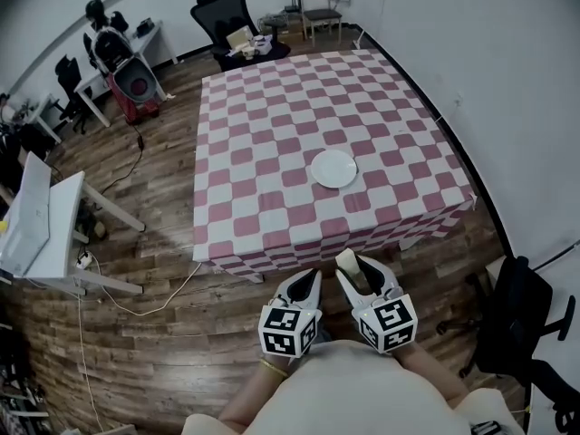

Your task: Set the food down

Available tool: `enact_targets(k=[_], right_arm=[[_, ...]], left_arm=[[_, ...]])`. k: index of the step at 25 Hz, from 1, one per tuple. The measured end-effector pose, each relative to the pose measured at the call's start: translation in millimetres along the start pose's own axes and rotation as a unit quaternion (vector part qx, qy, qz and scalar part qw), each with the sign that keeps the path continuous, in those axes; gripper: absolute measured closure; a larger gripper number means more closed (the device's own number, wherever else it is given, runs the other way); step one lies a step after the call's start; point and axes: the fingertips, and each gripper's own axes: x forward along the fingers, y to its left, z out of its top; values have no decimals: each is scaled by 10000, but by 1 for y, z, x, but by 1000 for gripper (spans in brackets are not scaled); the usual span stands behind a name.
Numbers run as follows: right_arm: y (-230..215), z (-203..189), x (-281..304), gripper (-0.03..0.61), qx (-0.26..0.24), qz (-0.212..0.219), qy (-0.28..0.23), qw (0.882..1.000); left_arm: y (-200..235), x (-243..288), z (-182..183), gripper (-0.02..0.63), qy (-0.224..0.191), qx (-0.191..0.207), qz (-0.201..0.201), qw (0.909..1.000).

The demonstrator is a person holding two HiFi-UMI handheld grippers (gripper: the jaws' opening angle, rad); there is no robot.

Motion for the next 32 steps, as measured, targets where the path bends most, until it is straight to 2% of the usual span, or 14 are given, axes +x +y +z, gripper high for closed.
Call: enact_targets(k=[32], right_arm=[[-23,41,128,408,77,-416,-8,9991]], left_arm=[[111,58,59,607,124,169,-333,9992]])
